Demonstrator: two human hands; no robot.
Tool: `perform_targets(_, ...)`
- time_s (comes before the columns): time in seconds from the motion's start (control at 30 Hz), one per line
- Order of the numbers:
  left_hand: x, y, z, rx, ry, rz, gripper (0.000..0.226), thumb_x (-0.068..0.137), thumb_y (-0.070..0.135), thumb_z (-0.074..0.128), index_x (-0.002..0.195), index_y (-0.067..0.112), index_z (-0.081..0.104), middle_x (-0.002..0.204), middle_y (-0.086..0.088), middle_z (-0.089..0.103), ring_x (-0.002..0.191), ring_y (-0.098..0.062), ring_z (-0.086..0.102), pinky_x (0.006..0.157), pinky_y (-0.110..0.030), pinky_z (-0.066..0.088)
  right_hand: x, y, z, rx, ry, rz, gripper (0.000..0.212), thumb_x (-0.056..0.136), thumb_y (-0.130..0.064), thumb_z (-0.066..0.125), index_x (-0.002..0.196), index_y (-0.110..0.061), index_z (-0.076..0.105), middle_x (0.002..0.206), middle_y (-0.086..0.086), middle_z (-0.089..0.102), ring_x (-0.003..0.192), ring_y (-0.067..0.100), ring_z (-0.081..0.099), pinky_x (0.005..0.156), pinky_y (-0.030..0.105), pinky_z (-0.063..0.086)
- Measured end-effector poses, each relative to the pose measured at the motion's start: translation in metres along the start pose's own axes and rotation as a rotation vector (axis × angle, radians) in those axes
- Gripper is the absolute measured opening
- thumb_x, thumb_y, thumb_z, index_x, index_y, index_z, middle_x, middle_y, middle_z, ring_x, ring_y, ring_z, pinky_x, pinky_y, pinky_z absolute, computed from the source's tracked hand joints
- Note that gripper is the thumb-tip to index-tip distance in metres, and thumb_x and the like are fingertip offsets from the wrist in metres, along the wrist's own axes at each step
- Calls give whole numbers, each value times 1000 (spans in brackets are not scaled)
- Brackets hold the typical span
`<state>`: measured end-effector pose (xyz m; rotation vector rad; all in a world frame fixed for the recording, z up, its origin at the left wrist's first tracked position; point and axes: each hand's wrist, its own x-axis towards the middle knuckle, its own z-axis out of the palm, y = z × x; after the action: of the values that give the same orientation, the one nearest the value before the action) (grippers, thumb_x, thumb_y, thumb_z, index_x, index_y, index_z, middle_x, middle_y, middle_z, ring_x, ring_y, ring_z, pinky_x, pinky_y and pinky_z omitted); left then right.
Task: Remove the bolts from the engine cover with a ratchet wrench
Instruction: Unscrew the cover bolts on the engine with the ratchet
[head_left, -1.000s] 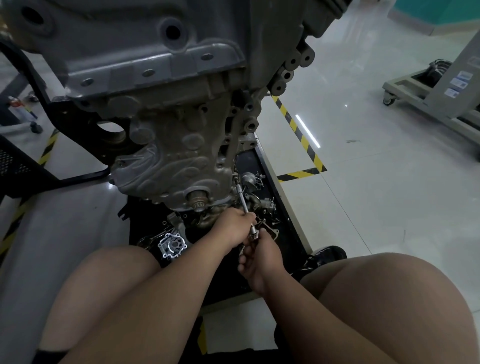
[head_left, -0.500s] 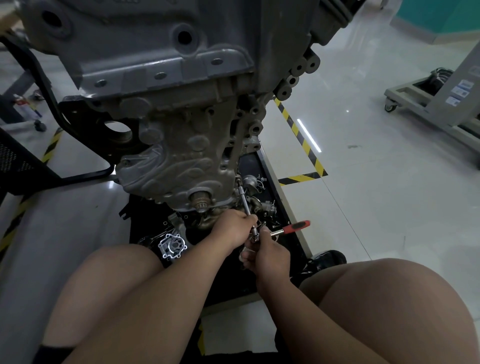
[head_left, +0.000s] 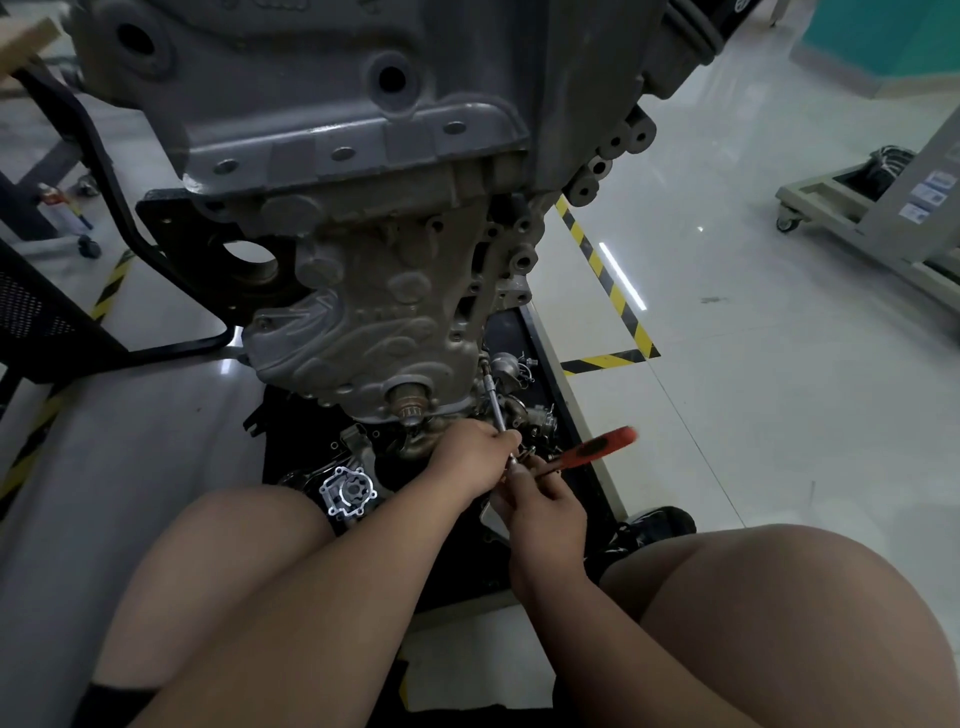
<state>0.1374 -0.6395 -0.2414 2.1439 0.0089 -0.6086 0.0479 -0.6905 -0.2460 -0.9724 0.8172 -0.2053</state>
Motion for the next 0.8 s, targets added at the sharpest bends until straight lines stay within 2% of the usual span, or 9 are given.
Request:
perform_targets(0.07,0,0,1,-84,1,-15,32,89,36,63,76,8,71,60,-3,66,52,-14,60,56,-24,47,3,-6,0,93,46,89,19,100,-18,54,93,-4,65,69,4,74,64,13,72,56,22,55)
perform_targets(0.13,-1,2,2,-139,-16,-33,29,89,35,63,71,13,67,46,6,61,37,-4,55,39,-14,38,7,-11,0,159,86,187,31,102,-26,48,89,-1,63,62,6,71,53,12,68,47,22,52)
perform_targets(0.17,-2,3,3,-146,-24,-41,29,90,34,62,71,14,67,44,8,60,34,-3,53,36,-12,34,8,-13,0,163,85,225,34,103,-28,46,88,-2,63,59,6,70,48,11,65,44,21,51)
perform_targets(0.37,0,0,2,-86,-15,-27,30,91,34,59,68,18,68,71,-7,71,57,-16,59,63,-29,47,14,-10,3,138,-4,405,36,105,-28,35,84,-9,57,50,1,56,38,9,46,39,18,38)
perform_targets(0.47,1,-4,0,-55,22,-6,30,90,36,61,66,19,69,68,-3,69,61,-14,59,64,-27,46,15,-9,4,99,-38,485,34,104,-31,33,84,-13,55,49,-1,51,38,9,40,37,18,31)
perform_targets(0.63,0,-4,-1,-38,38,-17,32,88,37,64,72,11,71,62,-7,65,57,-17,57,63,-28,46,14,-8,4,129,-51,469,32,105,-32,35,89,-12,56,50,0,53,41,8,41,38,18,33)
perform_targets(0.8,-1,-2,0,11,60,-3,37,88,38,64,72,5,70,49,0,54,48,-13,49,53,-25,36,11,-3,1,83,-23,294,29,104,-27,43,88,-6,58,53,4,60,41,11,50,42,23,41)
